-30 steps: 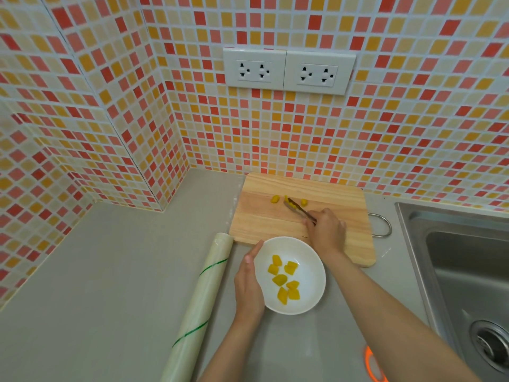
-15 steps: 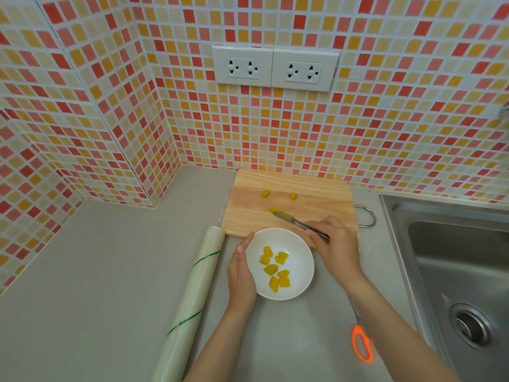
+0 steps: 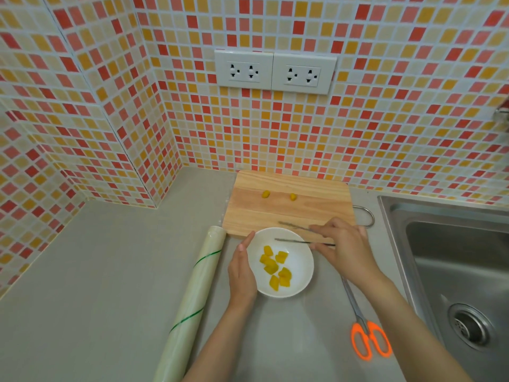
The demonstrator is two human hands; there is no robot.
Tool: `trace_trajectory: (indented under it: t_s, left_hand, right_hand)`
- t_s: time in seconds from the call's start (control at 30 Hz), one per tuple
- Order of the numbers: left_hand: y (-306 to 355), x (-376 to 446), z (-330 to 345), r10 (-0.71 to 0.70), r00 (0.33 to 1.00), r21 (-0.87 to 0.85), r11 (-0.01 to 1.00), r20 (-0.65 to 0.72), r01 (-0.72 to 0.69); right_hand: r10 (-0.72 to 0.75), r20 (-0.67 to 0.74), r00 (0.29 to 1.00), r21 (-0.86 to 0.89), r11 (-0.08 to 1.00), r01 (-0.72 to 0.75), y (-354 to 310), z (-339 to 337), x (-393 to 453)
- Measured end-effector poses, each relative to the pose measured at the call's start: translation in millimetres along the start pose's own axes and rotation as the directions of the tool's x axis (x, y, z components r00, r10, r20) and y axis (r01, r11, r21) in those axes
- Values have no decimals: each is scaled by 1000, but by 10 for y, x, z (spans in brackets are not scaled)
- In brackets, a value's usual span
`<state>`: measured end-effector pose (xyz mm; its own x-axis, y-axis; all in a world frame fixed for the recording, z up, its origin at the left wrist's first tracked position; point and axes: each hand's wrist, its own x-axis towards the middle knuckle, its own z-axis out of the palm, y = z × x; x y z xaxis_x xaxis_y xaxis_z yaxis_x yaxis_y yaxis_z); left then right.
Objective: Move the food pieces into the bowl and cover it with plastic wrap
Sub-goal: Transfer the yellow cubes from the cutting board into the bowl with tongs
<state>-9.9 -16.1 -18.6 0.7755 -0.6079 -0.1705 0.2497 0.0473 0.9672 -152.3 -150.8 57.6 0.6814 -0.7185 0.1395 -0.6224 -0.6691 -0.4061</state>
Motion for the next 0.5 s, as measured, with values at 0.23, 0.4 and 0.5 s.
trace_trajectory:
  t_s: [0.23,0.4,0.5]
  left_hand:
    - [-6,-1,3,-6,1000,-14,1000,8,6]
    - [-32,4,-1,-5,1000,-37,999,8,5]
    - [-42,14,-3,-4,1000,-42,999,3,4]
  right_hand:
    - [304,-74,950,26,953,-303,291,244,653]
    - [416,-37,908,46,909,-415,369,500,916]
    - [409,-74,910,96,911,-402,335,584,926]
